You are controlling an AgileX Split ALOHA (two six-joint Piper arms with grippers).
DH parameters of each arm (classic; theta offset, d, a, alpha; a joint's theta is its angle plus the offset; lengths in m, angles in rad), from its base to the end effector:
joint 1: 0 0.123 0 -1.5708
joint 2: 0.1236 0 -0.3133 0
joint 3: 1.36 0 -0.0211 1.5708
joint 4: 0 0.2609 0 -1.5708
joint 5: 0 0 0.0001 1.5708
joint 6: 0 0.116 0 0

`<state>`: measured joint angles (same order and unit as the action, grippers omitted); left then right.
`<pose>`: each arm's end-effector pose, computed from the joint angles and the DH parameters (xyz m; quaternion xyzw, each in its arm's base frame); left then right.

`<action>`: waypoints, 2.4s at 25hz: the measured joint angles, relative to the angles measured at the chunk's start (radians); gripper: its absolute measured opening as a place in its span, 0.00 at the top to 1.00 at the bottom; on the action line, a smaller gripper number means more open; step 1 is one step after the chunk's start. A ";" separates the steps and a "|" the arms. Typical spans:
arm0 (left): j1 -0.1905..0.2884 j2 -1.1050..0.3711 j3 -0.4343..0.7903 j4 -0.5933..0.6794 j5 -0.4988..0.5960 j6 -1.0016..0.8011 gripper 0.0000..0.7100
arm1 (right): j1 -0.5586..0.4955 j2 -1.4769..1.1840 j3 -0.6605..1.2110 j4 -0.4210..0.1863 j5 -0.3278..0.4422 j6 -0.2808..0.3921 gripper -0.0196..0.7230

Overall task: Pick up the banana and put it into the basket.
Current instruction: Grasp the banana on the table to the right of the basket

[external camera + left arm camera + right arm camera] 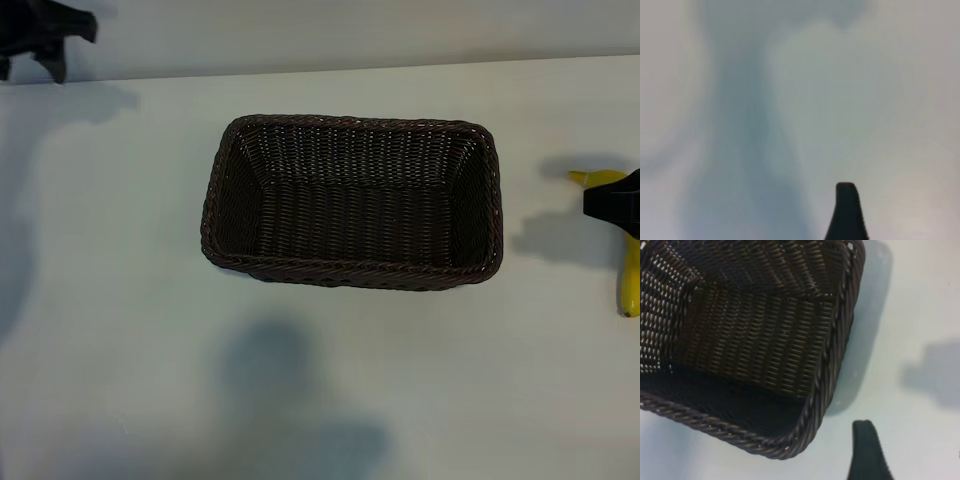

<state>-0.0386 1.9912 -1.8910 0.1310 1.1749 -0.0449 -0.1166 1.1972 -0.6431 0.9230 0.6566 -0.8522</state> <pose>0.4668 -0.0040 0.3021 0.0102 0.9797 0.0561 0.1924 0.2327 0.0297 0.2484 -0.0493 0.9167 0.2113 0.3356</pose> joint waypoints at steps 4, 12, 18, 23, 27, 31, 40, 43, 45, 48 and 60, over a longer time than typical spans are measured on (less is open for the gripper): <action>0.000 -0.092 0.010 0.018 0.000 0.003 0.20 | 0.000 0.000 0.000 -0.001 0.003 0.000 0.37; 0.000 -0.436 0.264 0.031 0.000 0.045 0.23 | 0.000 0.000 0.000 -0.001 0.003 0.000 0.37; 0.000 -0.698 0.526 0.029 0.000 0.032 0.23 | 0.000 0.000 0.000 -0.001 0.004 0.000 0.37; 0.000 -0.897 0.773 -0.003 0.000 0.014 0.23 | 0.000 0.000 0.000 -0.001 0.004 0.000 0.37; 0.000 -1.062 0.997 -0.072 -0.011 0.007 0.23 | 0.000 0.000 0.000 -0.001 0.004 0.000 0.37; 0.000 -1.254 1.213 -0.096 -0.076 0.005 0.23 | 0.000 0.000 0.000 -0.001 0.004 0.000 0.37; 0.000 -1.583 1.387 -0.098 -0.122 0.005 0.24 | 0.000 0.000 0.000 -0.001 0.008 0.017 0.37; 0.000 -1.692 1.387 -0.098 -0.124 0.005 0.24 | 0.000 0.000 0.000 -0.001 0.008 0.019 0.37; 0.000 -1.769 1.387 -0.099 -0.124 0.005 0.24 | 0.000 0.000 0.000 -0.002 0.006 0.021 0.37; 0.000 -1.874 1.388 -0.099 -0.124 0.005 0.24 | 0.000 0.000 0.000 -0.005 -0.022 0.021 0.35; 0.000 -1.998 1.391 -0.101 -0.123 0.004 0.24 | 0.000 0.141 -0.265 -0.487 0.036 0.416 0.21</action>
<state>-0.0386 -0.0071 -0.5004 0.0299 1.0515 -0.0407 -0.1166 1.3385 -0.9077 0.4360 0.6930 -0.4366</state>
